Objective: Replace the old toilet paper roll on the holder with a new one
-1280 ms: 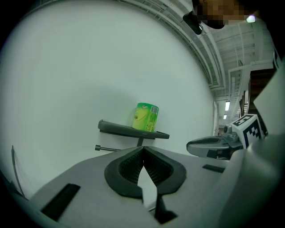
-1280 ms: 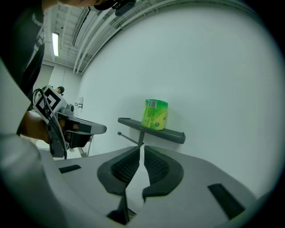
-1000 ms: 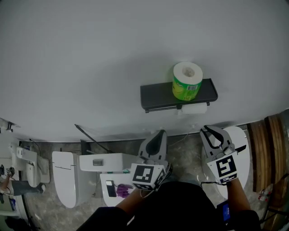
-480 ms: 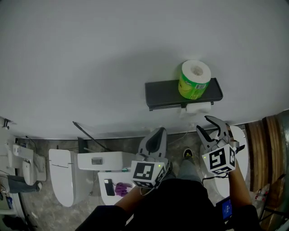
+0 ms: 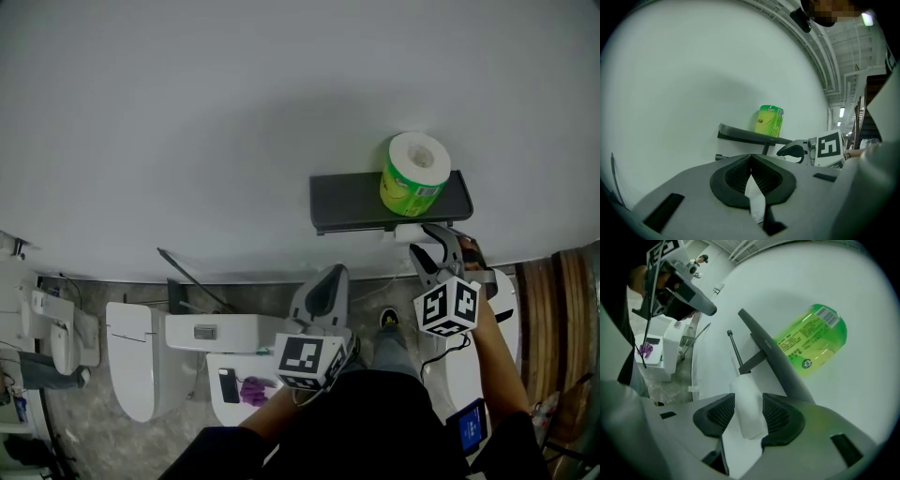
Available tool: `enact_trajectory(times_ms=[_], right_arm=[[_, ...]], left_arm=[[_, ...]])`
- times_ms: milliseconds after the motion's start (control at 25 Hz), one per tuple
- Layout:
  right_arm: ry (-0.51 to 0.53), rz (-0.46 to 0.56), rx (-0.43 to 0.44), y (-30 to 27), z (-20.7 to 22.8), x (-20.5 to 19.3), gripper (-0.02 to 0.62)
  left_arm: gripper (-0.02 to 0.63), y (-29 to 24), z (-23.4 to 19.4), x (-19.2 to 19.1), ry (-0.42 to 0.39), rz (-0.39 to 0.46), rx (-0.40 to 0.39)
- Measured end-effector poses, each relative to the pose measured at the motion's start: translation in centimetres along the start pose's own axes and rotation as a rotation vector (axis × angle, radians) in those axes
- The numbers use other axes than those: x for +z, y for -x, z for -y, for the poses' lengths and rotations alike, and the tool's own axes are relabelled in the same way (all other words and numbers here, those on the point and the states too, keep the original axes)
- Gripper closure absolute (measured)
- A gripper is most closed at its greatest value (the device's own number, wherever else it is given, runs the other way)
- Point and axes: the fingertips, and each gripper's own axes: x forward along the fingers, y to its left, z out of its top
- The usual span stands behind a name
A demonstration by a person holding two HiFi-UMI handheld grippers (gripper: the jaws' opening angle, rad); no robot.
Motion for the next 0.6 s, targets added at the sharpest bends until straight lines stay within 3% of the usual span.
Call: enact_trajectory(times_ms=[200, 440, 600], right_arm=[[0.077, -0.031, -0.015, -2.2, 0.0, -0.6, 0.402], [0.180, -0.023, -0.105, -3.0, 0.0, -0.4, 0.395], [0.315, -0.092, -0.119, -4.1, -1.0, -0.9, 0.355]], left_arm=[[0.583, -0.7, -0.3, 0.1, -0.006, -0.006, 0.011], [0.583, -1.2, -0.9, -0.2, -0.010, -0.017, 0.026], [0.583, -1.2, -1.2, -0.1, -0.019, -0.017, 0.033]])
